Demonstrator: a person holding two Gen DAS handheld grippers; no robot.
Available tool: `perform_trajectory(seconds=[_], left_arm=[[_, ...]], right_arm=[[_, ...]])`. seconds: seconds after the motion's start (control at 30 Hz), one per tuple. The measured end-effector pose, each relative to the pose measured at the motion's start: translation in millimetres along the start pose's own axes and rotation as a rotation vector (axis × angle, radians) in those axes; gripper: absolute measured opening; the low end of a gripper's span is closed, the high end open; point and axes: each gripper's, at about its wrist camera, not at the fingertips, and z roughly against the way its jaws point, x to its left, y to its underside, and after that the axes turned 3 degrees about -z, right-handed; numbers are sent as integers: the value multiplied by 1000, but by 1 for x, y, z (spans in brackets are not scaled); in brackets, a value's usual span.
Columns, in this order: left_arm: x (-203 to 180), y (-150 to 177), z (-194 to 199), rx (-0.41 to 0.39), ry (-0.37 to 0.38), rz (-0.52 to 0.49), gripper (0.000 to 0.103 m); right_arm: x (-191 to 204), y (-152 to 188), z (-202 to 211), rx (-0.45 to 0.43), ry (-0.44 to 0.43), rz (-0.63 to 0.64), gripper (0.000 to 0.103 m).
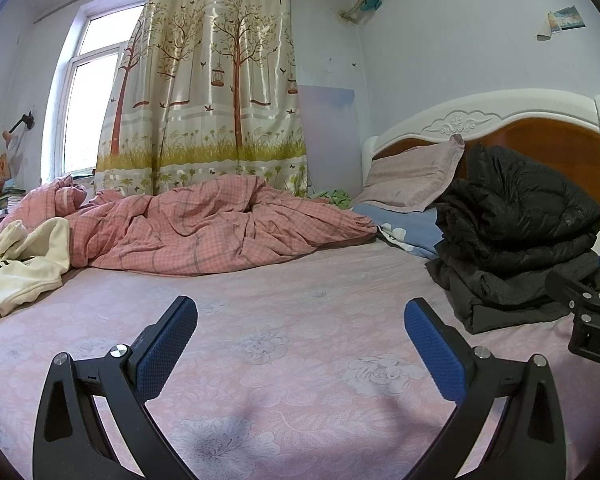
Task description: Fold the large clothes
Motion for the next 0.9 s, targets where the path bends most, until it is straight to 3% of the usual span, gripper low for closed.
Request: perform_trajectory(seconds=[0.9], left_arm=[[7,2,3,5,0,0,103]], right_arm=[[0,0,-1,-1,-2,-2,103]])
